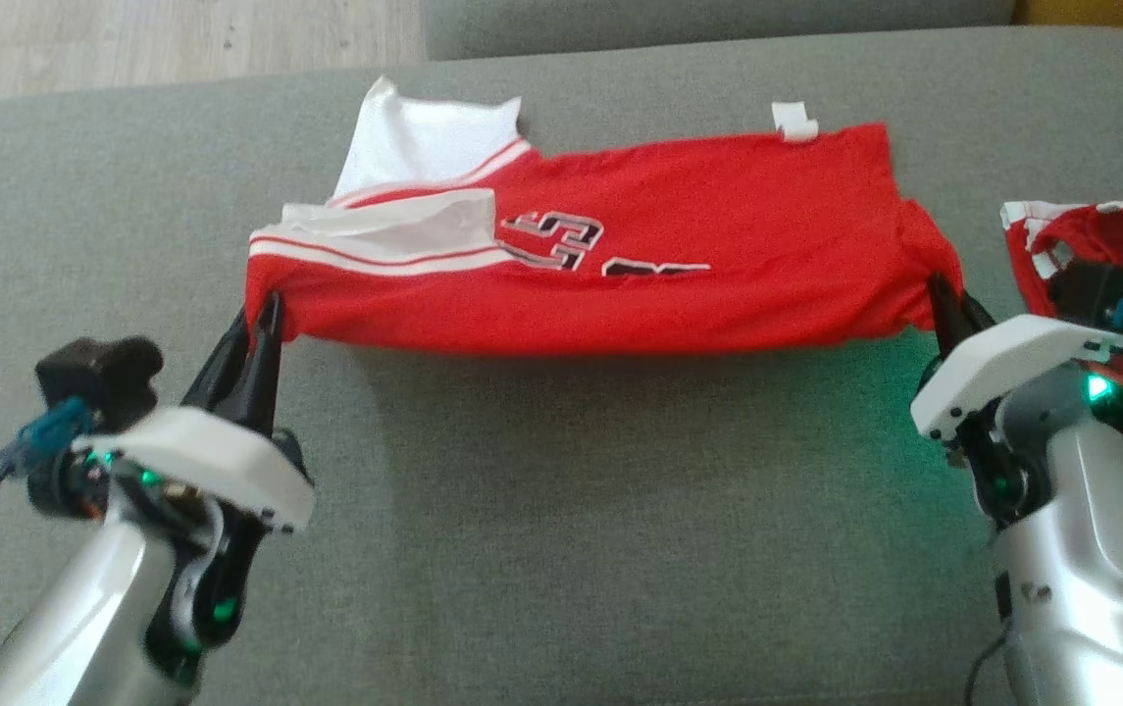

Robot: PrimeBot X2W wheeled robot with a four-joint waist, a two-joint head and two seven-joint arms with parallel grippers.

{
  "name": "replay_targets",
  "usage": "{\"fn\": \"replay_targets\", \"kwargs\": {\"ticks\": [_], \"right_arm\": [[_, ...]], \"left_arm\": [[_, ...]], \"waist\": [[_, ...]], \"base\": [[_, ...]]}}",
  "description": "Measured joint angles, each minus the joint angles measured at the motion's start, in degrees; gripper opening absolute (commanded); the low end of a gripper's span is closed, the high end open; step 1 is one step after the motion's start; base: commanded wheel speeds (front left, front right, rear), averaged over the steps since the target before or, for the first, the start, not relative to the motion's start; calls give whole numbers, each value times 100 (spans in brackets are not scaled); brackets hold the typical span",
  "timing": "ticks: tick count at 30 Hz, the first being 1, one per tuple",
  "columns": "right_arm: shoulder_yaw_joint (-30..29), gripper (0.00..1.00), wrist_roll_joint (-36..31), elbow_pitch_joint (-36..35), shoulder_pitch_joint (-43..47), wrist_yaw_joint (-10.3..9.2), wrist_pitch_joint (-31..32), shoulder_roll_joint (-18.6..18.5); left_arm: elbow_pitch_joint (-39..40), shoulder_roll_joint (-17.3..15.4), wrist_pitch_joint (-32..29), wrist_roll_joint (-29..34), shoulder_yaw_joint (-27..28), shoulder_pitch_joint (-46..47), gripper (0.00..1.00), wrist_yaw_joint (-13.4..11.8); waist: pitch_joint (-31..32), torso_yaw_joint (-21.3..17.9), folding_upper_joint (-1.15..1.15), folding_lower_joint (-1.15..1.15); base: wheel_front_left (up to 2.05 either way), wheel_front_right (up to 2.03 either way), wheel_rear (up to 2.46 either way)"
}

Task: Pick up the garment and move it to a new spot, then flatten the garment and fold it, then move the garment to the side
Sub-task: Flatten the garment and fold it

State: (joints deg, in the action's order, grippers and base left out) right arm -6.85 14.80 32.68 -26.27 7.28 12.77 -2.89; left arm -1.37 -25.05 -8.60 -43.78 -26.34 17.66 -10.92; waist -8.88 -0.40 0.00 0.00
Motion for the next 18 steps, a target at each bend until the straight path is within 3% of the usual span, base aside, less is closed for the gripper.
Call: {"fn": "replay_targets", "kwargs": {"ticks": [8, 13, 18], "right_arm": [[-80, 0, 129, -836, 1199, 0, 466, 18], [-63, 0, 136, -1336, 1844, 0, 526, 36], [-73, 0, 191, -1670, 2329, 0, 538, 37]], "left_arm": [[1252, -502, -477, -48, 21, -1194, 0, -435], [1290, -466, -405, -211, 15, -1847, 0, -625], [1063, -208, -129, -366, -24, -2301, 0, -657]], "waist": [[182, -1, 0, 0], [225, -23, 0, 0], [259, -66, 0, 0]], "base": [[0, 0, 0], [0, 0, 0], [0, 0, 0]]}}
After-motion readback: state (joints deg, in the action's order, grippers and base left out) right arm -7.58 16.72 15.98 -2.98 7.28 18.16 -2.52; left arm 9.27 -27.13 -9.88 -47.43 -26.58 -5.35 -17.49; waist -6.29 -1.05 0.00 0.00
